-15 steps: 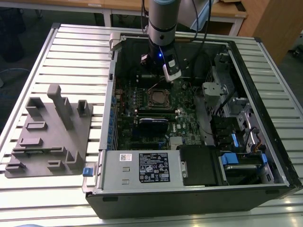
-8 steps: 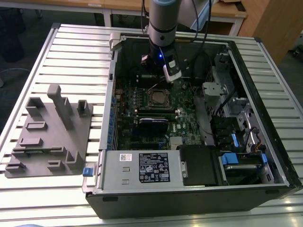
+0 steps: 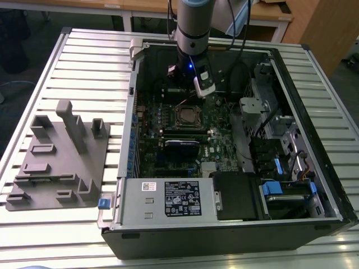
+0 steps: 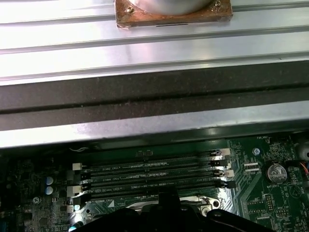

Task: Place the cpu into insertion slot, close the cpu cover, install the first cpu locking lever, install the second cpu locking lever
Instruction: 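Install the first cpu locking lever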

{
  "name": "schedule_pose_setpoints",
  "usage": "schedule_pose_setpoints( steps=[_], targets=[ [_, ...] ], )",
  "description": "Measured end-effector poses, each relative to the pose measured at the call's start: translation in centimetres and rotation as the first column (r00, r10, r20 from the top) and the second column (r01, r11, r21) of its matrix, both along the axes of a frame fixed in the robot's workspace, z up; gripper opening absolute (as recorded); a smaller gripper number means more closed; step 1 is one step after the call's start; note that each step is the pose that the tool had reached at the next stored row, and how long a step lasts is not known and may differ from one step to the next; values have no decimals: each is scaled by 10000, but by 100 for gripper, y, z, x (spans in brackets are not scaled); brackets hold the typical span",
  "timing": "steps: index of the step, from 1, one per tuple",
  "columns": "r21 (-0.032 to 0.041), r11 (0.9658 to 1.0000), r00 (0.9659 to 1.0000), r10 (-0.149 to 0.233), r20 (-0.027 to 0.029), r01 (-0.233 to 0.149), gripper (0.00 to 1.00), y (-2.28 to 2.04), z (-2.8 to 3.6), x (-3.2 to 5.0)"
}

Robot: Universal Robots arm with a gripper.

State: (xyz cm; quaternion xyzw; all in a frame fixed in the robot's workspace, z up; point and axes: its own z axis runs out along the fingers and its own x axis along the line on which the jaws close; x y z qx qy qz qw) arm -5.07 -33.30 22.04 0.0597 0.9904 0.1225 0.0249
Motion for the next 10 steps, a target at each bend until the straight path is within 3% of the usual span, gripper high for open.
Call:
schedule_pose_setpoints(
  steps=[10],
  targets=[
    [-2,10000,10000,0,10,0,11,0,-56,-1]
  ],
)
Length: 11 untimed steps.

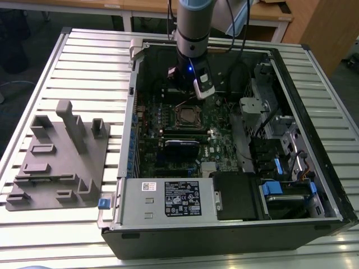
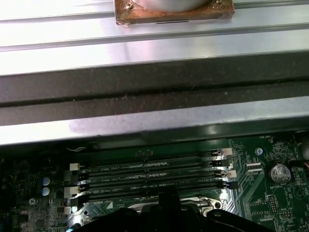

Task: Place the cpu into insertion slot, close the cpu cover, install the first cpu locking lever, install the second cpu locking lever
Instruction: 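Install the first cpu locking lever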

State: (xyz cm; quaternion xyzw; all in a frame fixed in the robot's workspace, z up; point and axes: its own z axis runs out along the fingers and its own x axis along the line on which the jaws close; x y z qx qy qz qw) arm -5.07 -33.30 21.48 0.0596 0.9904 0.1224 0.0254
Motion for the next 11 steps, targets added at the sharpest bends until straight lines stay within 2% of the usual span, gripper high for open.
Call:
schedule_pose_setpoints(
  steps=[9,11],
  targets=[
    [-19,10000,10000,-60,1,60,11,1,-18,0],
    [-51,10000,10000,-63,2,63,11,5,-22,1]
  ],
)
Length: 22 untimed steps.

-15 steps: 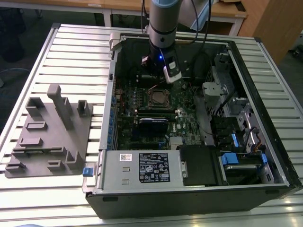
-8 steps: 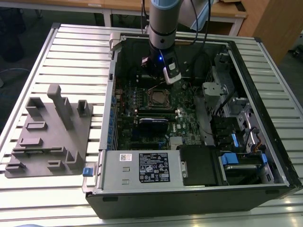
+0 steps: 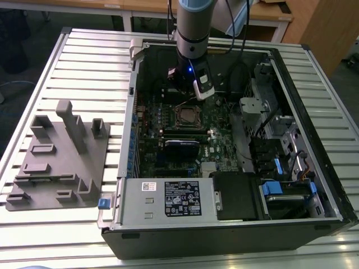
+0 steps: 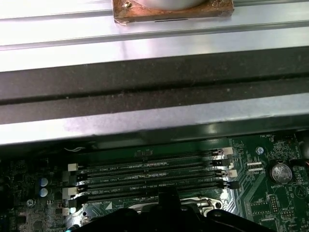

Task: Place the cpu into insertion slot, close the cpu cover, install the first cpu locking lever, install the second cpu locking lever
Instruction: 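Install the first cpu locking lever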

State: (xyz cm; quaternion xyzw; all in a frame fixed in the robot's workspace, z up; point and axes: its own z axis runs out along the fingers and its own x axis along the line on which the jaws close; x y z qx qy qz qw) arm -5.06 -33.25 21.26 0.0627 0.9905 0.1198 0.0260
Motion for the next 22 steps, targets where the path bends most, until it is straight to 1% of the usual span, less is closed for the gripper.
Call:
schedule_pose_setpoints(
  steps=[6,15,20,22],
  targets=[
    [-64,10000,10000,-11,-1,11,11,14,-14,26],
    [-167,9999,10000,-12,0,12,11,55,-29,46],
    [-245,9997,10000,-13,0,13,11,64,-29,58],
    [-266,9996,10000,-12,0,12,11,63,-29,59]
  ],
)
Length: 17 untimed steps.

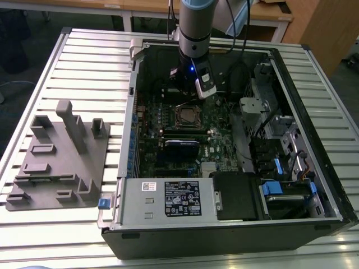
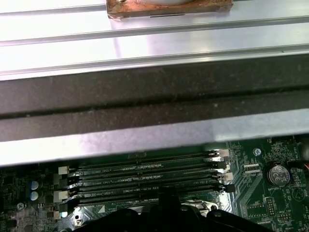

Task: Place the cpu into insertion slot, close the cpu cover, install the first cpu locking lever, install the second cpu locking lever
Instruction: 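Install the first cpu locking lever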

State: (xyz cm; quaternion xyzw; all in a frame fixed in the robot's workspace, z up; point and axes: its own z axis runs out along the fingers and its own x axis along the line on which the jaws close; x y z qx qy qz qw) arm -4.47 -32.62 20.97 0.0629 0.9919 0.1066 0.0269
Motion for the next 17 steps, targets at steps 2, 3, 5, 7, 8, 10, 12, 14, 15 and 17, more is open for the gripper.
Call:
schedule_pose_setpoints(
  steps=[2,3,5,7,8,10,12,14,15,17],
  targets=[
    [-2,10000,10000,1,0,-1,11,0,0,0],
    [-2,10000,10000,1,0,-1,11,1,0,0],
    [-4,10000,10000,0,-1,0,11,1,0,0],
    [-4,10000,10000,0,-1,0,11,2,-4,1],
    [-6,10000,10000,0,0,0,11,2,-6,2],
    [-24,10000,10000,-2,0,2,11,3,-11,3],
    [-50,10000,10000,0,-1,0,11,5,-17,6],
    [-73,10000,10000,2,0,-2,11,6,-22,8],
    [-88,10000,10000,2,0,-2,11,7,-24,8],
    [-117,9999,10000,-1,0,1,11,8,-28,13]
  ],
)
